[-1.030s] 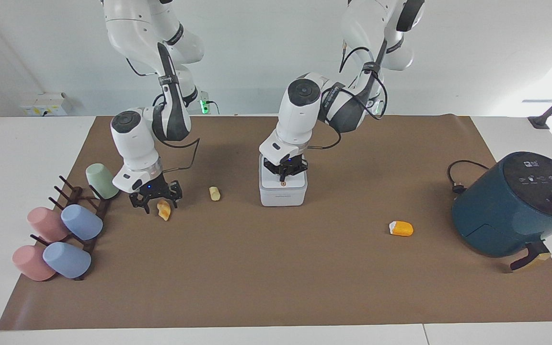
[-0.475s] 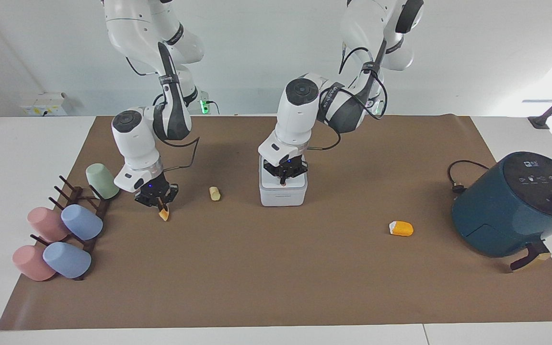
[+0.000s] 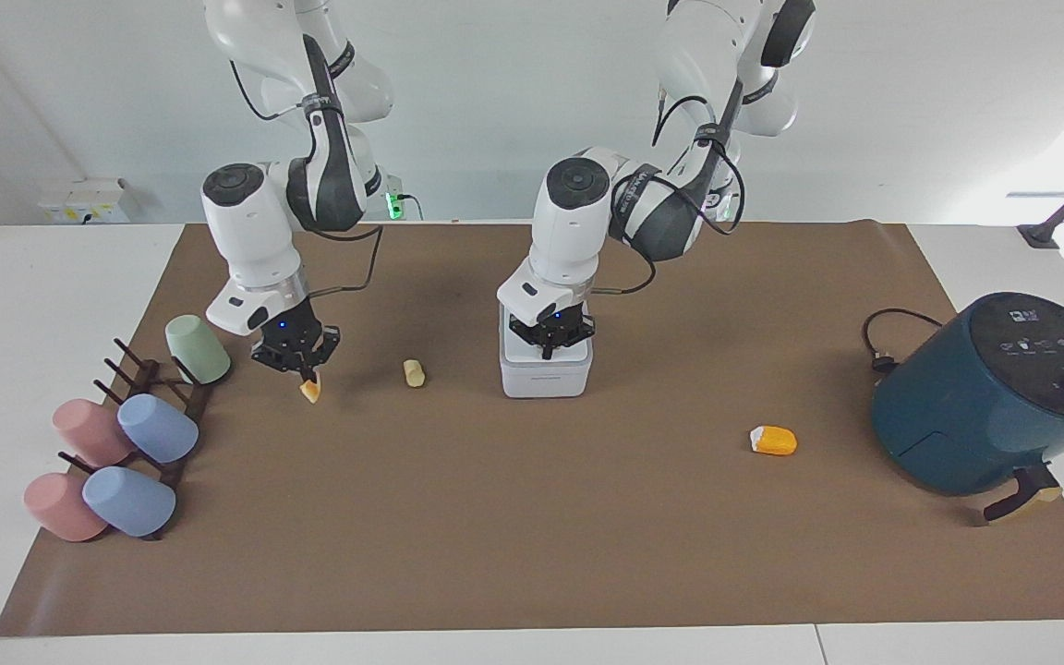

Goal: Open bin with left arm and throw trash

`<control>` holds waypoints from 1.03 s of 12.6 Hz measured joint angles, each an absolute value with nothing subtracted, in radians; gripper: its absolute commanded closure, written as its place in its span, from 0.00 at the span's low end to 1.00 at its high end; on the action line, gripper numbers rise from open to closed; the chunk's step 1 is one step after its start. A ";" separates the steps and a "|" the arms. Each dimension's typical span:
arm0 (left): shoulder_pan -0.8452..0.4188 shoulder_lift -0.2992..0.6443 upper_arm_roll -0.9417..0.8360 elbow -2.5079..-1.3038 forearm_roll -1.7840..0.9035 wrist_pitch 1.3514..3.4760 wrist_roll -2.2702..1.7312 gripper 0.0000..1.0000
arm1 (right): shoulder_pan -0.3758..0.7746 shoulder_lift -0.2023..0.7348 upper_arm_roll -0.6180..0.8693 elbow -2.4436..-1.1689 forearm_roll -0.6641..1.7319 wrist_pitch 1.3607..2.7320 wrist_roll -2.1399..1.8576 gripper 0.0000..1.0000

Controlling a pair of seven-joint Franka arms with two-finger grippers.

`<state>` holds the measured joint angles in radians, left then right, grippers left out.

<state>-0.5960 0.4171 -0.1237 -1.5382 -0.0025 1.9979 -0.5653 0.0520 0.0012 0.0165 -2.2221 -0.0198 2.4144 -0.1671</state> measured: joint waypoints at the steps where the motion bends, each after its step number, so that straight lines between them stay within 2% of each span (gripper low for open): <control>1: -0.597 0.417 -0.124 -1.539 0.003 1.999 -0.565 1.00 | 0.068 -0.027 0.017 -2.220 -0.020 2.383 -0.131 1.00; 6: -0.606 0.414 -0.127 -1.554 0.035 2.021 -0.565 1.00 | 0.144 -0.133 0.020 -2.208 -0.020 2.227 0.037 1.00; 9: -0.607 0.413 -0.126 -1.555 0.037 2.022 -0.565 1.00 | 0.171 -0.148 0.022 -2.156 -0.019 2.156 0.086 1.00; 13: -0.606 0.400 -0.122 -1.551 0.037 2.004 -0.567 1.00 | 0.264 -0.146 0.026 -2.134 0.064 2.153 0.240 1.00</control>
<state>-0.6060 0.4004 -0.1219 -1.5512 0.0371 2.0042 -0.5666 0.2642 -0.1463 0.0256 -2.1336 0.0639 2.1533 0.2401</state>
